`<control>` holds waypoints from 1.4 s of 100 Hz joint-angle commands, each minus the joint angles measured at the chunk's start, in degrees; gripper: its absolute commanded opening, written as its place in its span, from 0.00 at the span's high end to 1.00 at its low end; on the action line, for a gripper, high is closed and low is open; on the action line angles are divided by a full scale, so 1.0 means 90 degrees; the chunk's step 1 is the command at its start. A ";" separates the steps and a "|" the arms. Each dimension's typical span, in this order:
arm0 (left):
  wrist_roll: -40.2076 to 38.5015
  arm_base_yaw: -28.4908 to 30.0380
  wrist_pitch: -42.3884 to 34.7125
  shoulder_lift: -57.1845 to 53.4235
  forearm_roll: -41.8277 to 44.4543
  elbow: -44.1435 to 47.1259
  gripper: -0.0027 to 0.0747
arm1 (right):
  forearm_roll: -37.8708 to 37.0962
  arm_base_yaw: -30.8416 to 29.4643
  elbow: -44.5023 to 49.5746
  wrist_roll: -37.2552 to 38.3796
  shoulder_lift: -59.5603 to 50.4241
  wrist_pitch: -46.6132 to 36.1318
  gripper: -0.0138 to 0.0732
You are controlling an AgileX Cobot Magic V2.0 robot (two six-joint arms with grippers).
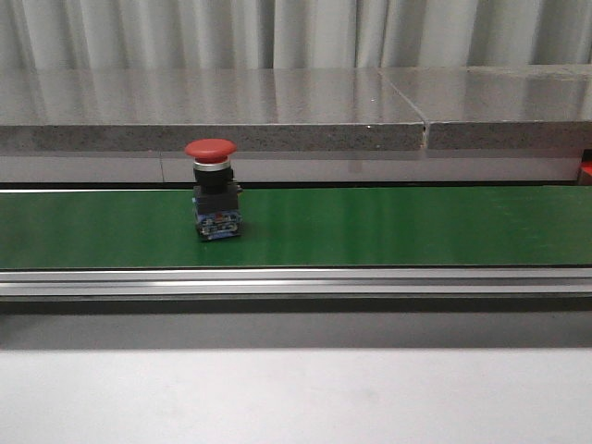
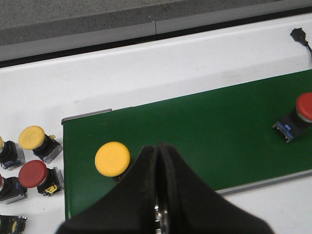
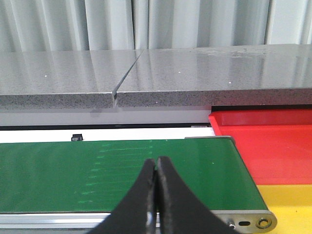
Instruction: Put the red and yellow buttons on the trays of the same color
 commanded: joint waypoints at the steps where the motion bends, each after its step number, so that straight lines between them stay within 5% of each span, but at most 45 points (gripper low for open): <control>1: -0.0082 -0.0042 -0.0713 -0.0642 -0.0103 0.0324 0.99 | -0.0007 0.0021 -0.0090 -0.0011 -0.0064 -0.0528 0.92; 33: -0.0082 -0.0042 -0.0656 -0.3001 -0.0221 0.1826 0.99 | -0.0007 0.0021 -0.0090 -0.0011 -0.0064 -0.0528 0.92; 68: -0.0082 -0.0042 0.0328 -0.4942 -0.0633 0.2348 0.99 | -0.0007 0.0021 -0.0090 -0.0011 -0.0064 -0.0537 0.92; 105: -0.0082 -0.0042 0.0617 -0.5292 -0.0621 0.2348 0.99 | -0.0091 0.0026 -0.0631 -0.0010 0.0083 -0.0099 0.92; 140: -0.0082 -0.0042 0.0617 -0.5292 -0.0621 0.2348 0.99 | -0.0138 0.0026 -0.2524 -0.0094 0.2143 0.0805 0.92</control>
